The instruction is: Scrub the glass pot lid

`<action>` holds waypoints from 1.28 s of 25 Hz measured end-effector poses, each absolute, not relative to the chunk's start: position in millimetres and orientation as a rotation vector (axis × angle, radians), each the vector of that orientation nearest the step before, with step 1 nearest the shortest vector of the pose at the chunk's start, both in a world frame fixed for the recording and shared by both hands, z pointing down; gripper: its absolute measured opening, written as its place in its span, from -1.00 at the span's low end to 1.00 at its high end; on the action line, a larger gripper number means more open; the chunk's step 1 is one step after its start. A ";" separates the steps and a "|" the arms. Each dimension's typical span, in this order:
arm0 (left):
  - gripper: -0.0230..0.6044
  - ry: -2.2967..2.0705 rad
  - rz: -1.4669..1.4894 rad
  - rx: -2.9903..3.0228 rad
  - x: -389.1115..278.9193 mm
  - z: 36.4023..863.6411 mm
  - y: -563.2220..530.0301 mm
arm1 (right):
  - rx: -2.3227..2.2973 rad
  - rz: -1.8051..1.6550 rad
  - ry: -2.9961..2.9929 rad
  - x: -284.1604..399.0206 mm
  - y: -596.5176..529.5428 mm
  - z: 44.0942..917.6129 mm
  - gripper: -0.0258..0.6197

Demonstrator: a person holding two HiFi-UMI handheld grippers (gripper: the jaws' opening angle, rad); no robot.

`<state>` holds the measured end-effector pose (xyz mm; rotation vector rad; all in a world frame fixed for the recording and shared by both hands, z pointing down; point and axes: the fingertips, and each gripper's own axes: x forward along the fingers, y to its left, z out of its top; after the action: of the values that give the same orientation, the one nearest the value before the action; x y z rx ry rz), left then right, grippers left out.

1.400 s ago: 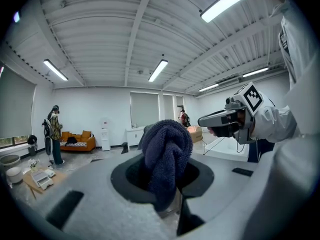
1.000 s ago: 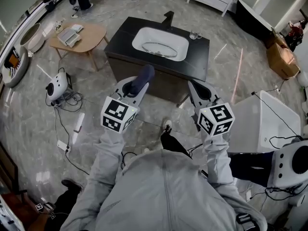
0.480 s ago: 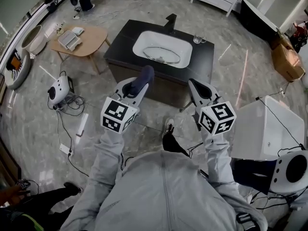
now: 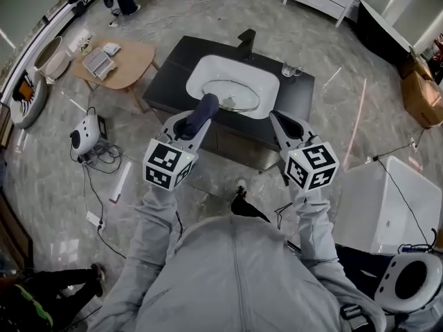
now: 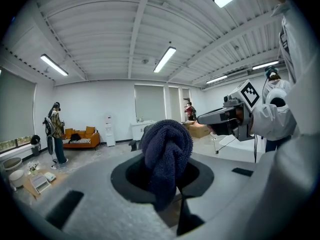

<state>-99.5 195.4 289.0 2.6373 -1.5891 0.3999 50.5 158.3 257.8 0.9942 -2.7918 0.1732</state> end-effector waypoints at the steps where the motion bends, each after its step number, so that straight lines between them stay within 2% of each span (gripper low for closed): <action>1: -0.64 -1.595 0.403 2.631 -98.8 288.6 184.3 | 0.988 0.176 -2.793 51.2 146.2 257.5 -0.83; 14: -0.65 -1.588 0.456 2.571 -77.7 301.4 68.0 | 0.984 0.207 -2.773 75.6 26.4 270.1 -0.83; 32: -0.64 -1.567 0.612 2.442 -67.6 354.0 -29.5 | 0.872 0.400 -2.716 78.8 -77.2 327.8 -0.83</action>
<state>-67.6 -29.5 354.0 2.4424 -1.5671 0.6115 78.8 -77.2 327.8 0.8719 -2.7156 0.4003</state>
